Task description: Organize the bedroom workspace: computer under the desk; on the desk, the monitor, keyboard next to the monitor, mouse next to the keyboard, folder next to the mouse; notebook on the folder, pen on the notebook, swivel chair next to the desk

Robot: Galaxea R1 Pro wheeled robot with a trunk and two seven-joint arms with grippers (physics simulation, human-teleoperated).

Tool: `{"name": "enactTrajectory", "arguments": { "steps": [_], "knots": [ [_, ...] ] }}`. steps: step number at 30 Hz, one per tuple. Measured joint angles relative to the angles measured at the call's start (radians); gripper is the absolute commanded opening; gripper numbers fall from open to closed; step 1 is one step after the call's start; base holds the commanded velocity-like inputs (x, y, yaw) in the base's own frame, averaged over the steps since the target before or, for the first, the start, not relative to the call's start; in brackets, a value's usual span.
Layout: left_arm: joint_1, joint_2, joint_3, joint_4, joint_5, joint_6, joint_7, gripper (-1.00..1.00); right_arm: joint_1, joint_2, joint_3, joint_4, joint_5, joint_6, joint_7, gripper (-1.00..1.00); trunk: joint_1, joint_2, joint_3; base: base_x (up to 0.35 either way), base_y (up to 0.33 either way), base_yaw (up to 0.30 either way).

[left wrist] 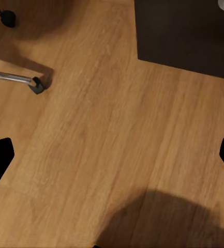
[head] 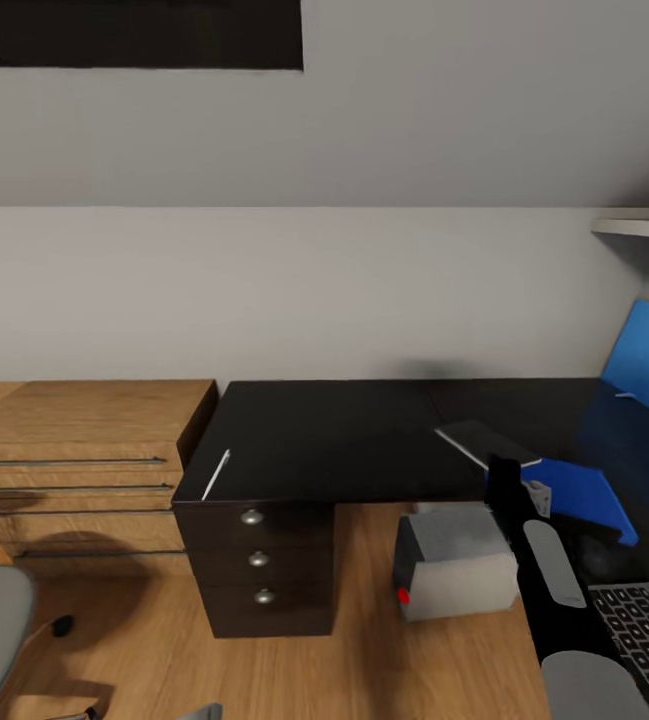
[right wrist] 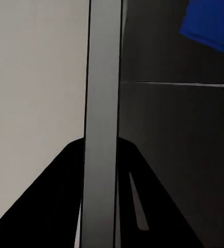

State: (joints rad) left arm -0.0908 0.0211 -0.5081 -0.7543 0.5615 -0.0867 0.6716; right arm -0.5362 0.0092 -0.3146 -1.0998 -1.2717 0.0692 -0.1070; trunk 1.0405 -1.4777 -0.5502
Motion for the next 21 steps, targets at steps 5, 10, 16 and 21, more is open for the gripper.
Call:
{"name": "enactTrajectory", "arguments": {
  "steps": [5,10,16,21],
  "knots": [
    [0.000,0.000,-0.001,0.012,0.000,-0.001,0.000,1.00,0.000,-0.002,-0.036,-0.001,0.001,0.000,-0.001,-1.00,0.000,0.000,0.000,0.000,0.000,-0.263],
    [0.000,-0.001,-0.002,0.026,-0.001,-0.002,0.000,1.00,0.000,-0.001,-0.055,0.000,0.002,-0.006,-0.001,-1.00,0.000,0.000,0.000,0.000,0.000,-0.265],
    [0.000,-0.001,-0.003,0.029,-0.002,-0.002,-0.001,1.00,0.000,-0.001,-0.060,0.000,0.001,-0.034,0.003,-1.00,0.000,0.000,0.000,0.000,0.000,-0.070],
    [0.000,-0.001,-0.003,0.029,-0.002,-0.002,-0.001,1.00,0.000,-0.001,-0.062,0.000,-0.001,-0.036,0.007,-1.00,0.000,0.000,0.000,0.000,0.000,-0.014]
  ]
}}
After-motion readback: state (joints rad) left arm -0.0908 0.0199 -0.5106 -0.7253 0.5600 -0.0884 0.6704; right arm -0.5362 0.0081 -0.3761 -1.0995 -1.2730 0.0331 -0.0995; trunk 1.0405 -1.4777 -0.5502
